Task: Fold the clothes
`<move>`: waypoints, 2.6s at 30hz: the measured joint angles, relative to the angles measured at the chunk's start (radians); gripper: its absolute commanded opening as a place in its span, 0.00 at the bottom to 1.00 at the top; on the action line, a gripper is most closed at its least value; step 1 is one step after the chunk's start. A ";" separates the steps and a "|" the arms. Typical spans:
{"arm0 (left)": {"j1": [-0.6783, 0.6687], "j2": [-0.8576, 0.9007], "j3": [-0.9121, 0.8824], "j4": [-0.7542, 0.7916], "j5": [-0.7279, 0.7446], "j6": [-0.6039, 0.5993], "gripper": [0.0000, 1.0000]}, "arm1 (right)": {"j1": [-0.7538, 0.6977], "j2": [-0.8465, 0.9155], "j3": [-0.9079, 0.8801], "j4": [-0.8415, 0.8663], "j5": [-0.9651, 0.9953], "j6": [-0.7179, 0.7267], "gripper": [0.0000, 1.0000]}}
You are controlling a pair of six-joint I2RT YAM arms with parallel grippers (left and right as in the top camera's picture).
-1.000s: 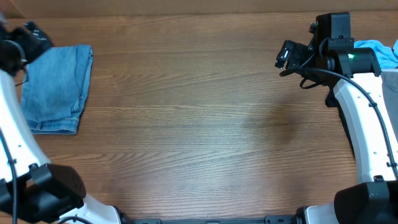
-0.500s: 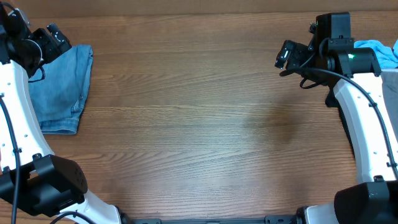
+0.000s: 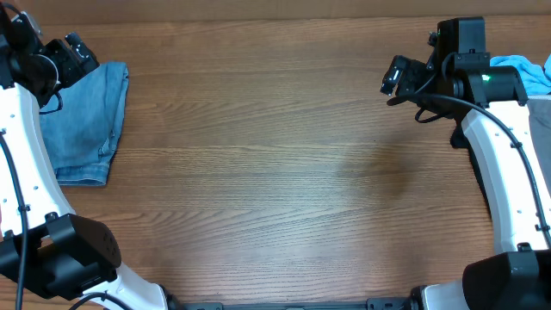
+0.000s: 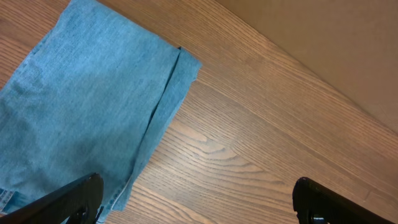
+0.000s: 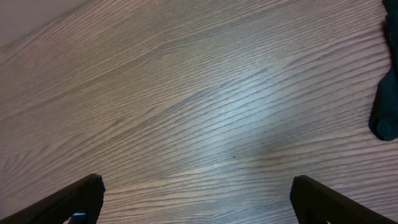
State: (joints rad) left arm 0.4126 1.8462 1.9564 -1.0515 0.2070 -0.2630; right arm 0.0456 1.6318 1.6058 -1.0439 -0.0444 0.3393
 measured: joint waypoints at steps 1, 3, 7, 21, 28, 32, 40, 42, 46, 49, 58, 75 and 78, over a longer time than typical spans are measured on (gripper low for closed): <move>0.000 0.000 0.000 0.000 0.000 0.000 1.00 | 0.000 0.000 0.000 0.000 0.000 0.000 1.00; 0.000 0.000 0.000 0.000 0.000 0.000 1.00 | 0.000 0.000 0.000 0.000 0.000 0.000 1.00; 0.000 0.000 0.000 0.000 0.000 0.000 1.00 | 0.000 0.000 0.000 0.000 0.000 0.000 1.00; 0.000 0.000 0.000 0.000 0.000 0.000 1.00 | 0.000 0.000 0.000 0.000 0.000 0.000 1.00; 0.000 0.000 0.000 0.000 0.000 0.000 1.00 | 0.000 0.000 0.000 0.000 0.000 0.000 1.00; 0.000 0.000 0.000 0.000 0.000 0.000 1.00 | 0.000 0.000 0.000 0.000 0.000 0.000 1.00; 0.000 0.000 0.000 0.000 0.000 0.000 1.00 | 0.000 0.000 0.000 0.000 0.000 0.000 1.00; 0.000 0.000 0.000 0.000 0.000 0.000 1.00 | 0.000 0.000 0.000 0.000 0.000 0.001 1.00; 0.000 0.000 0.000 0.000 0.000 0.000 1.00 | 0.000 0.000 0.000 0.000 0.000 0.000 1.00; 0.000 0.000 0.000 0.000 0.000 0.000 1.00 | 0.000 0.000 0.000 0.000 0.000 0.000 1.00; 0.000 0.000 0.000 0.000 0.000 0.000 1.00 | 0.000 0.000 0.000 0.000 0.000 0.000 1.00; 0.000 0.000 0.000 0.000 0.000 0.000 1.00 | 0.007 -0.040 -0.005 0.000 0.001 0.000 1.00; 0.000 0.000 0.000 0.000 0.000 0.000 1.00 | 0.034 -0.134 -0.011 -0.001 0.001 0.000 1.00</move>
State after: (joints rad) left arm 0.4126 1.8462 1.9564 -1.0515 0.2070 -0.2634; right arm 0.0799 1.4975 1.5948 -1.0447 -0.0437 0.3393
